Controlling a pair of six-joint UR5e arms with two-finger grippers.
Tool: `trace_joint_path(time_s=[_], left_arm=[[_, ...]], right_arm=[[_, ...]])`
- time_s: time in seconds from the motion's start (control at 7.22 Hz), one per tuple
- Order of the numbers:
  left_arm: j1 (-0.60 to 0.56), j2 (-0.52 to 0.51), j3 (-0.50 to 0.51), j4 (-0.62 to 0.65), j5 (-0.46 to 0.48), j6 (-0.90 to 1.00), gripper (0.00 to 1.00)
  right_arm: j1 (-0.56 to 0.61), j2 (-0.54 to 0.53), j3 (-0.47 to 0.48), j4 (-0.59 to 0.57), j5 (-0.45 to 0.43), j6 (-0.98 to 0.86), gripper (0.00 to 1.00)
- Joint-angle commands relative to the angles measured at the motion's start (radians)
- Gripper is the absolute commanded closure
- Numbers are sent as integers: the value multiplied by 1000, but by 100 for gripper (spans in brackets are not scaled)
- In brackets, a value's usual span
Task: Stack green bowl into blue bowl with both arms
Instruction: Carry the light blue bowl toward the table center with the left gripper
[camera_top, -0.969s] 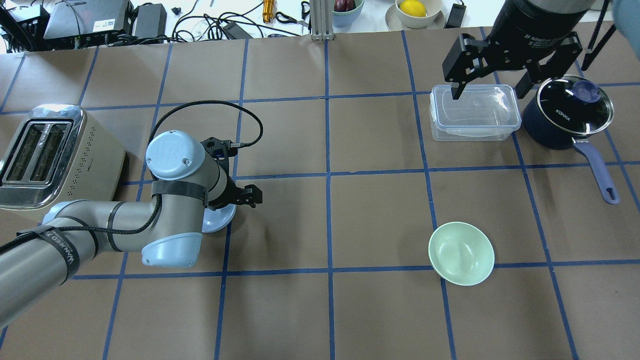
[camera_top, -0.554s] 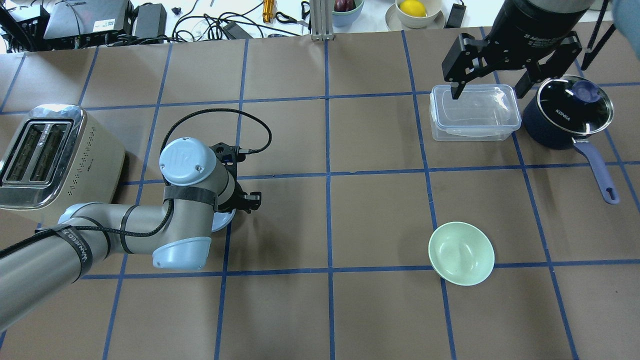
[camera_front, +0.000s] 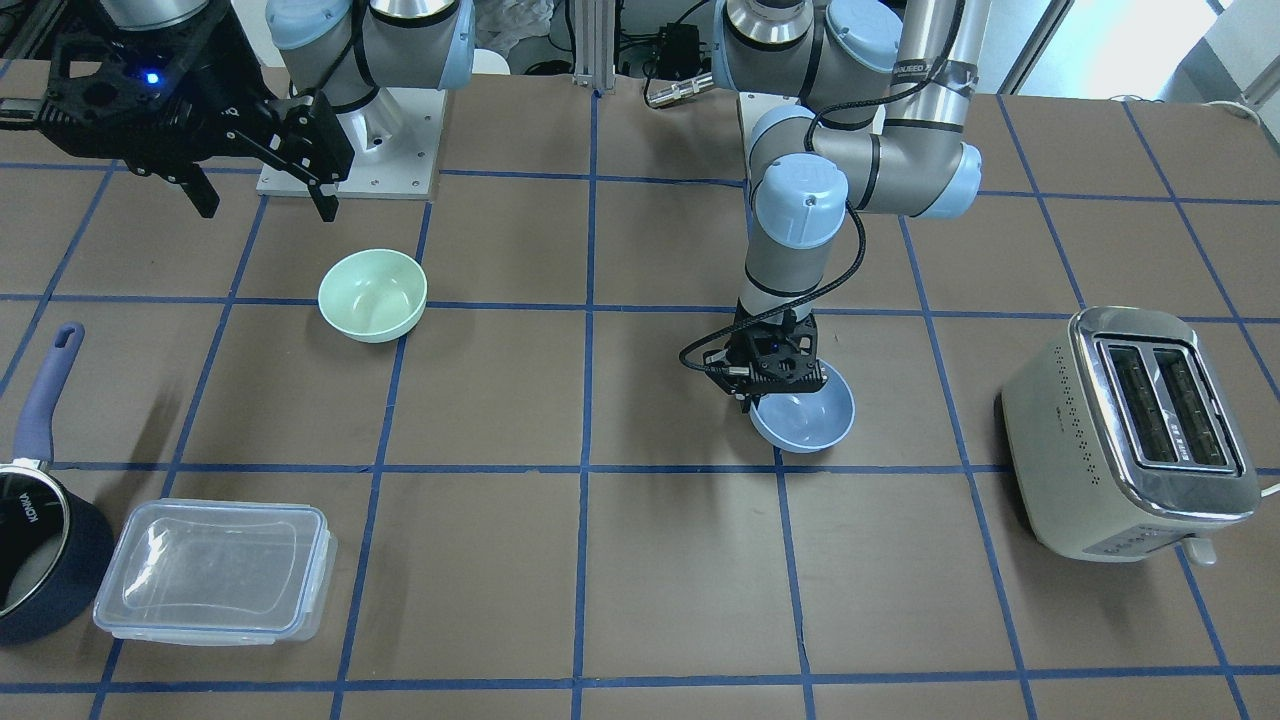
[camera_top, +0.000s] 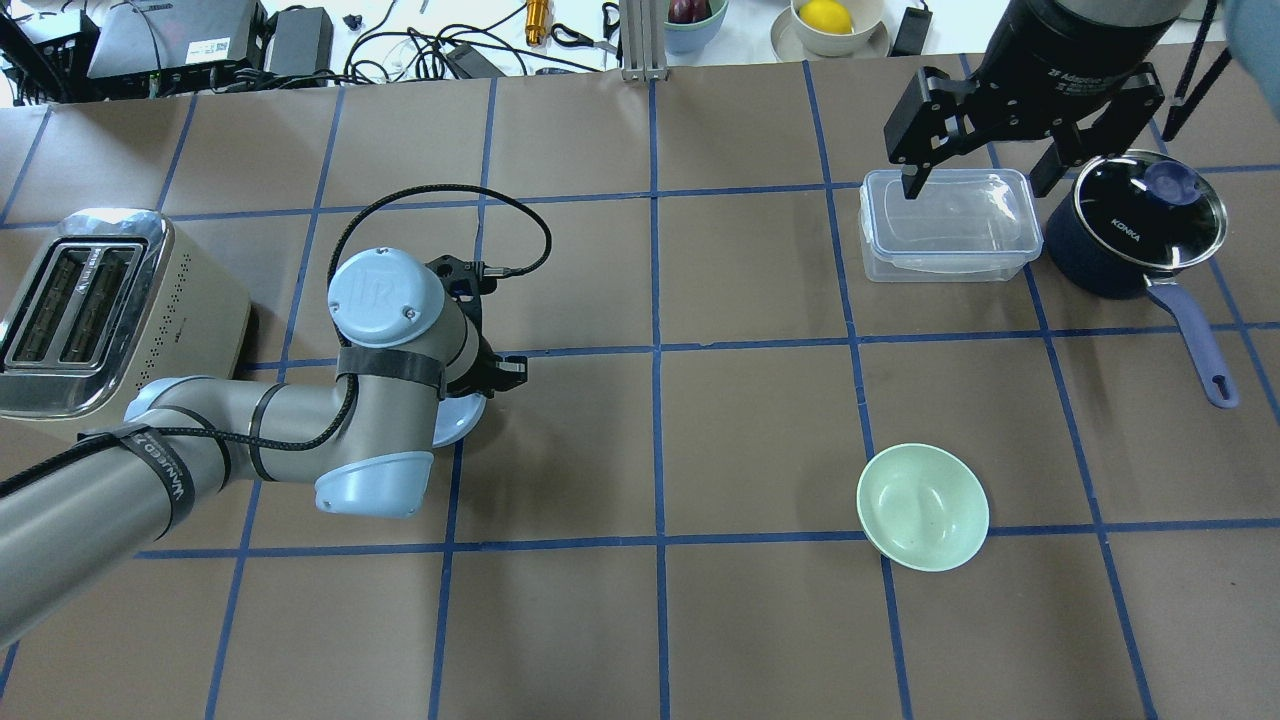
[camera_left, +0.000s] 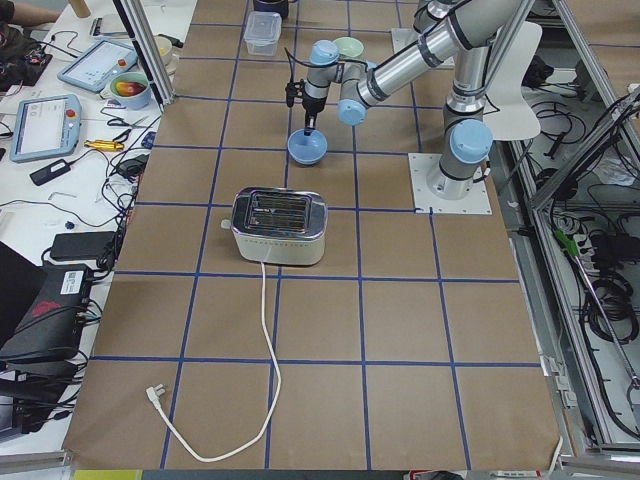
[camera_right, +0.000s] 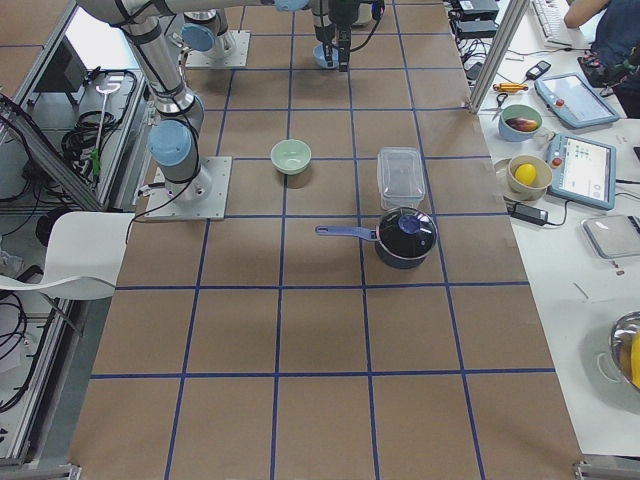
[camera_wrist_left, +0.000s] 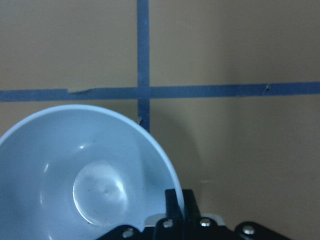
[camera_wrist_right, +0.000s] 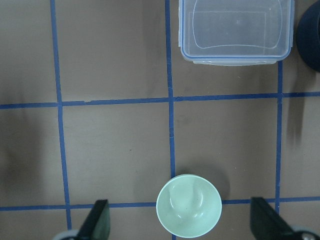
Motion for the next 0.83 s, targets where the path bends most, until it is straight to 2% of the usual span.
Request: trace_joint_path(time_s=[0.0,0.14,0.28,0.69], left_arm=[[-161,-67,204,-86,-68,-297,100],[-250,-108,359,-252,-64,-428,100],[-316,-153,435,-310,-65,-523,100],[-379,-213,426,-308,-64,-596,100]], right_arm=[[0,0,1,0,0,0,0],[1,0,1,0,0,0,0],[1,0,1,0,0,0,0],[0,0,3,0,-2,0,0]])
